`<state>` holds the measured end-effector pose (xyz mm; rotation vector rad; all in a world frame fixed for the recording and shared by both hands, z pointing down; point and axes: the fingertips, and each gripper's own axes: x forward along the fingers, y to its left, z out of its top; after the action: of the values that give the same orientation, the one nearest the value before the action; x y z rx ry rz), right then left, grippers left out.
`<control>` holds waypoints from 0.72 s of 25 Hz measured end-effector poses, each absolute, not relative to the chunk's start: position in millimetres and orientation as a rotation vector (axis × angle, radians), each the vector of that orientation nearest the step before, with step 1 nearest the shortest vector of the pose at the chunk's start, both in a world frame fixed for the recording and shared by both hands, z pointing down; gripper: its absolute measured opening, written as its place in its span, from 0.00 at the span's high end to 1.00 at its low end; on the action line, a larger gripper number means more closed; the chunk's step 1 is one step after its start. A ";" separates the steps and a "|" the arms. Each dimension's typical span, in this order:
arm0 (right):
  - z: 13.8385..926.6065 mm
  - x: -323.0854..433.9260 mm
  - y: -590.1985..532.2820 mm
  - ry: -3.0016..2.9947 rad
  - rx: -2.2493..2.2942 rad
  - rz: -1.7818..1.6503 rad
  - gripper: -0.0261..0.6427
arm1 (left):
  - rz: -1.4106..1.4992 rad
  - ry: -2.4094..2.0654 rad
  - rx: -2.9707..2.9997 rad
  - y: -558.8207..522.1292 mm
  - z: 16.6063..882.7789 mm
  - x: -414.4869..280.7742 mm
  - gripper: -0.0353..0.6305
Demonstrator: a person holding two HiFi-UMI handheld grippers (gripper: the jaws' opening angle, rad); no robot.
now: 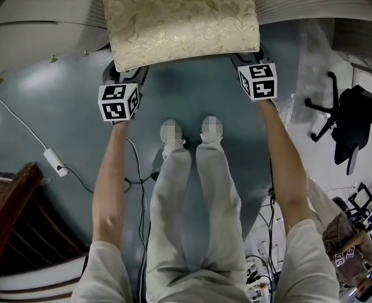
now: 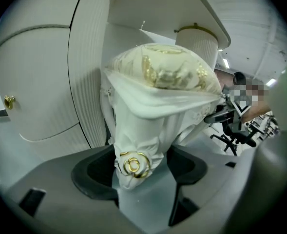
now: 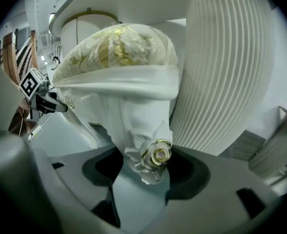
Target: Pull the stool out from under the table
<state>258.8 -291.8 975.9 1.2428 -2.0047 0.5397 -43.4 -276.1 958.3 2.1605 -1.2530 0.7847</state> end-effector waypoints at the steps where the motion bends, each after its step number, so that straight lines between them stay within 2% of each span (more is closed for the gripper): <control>1: 975.8 259.0 -291.1 -1.999 1.247 0.544 0.56 | 0.791 -1.245 2.161 -276.3 958.2 -43.4 0.49; 7: 972.3 256.1 -277.1 -1.981 1.262 0.567 0.56 | 0.825 -1.209 2.163 -270.8 953.2 -47.2 0.49; 18: 980.5 245.7 -164.7 -1.949 1.275 0.587 0.57 | 0.854 -1.172 2.191 -174.8 962.7 -58.2 0.49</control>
<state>245.7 -164.7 980.5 1.2748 -1.9490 0.5866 -58.2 -174.8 962.7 2.1906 -1.1721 0.8540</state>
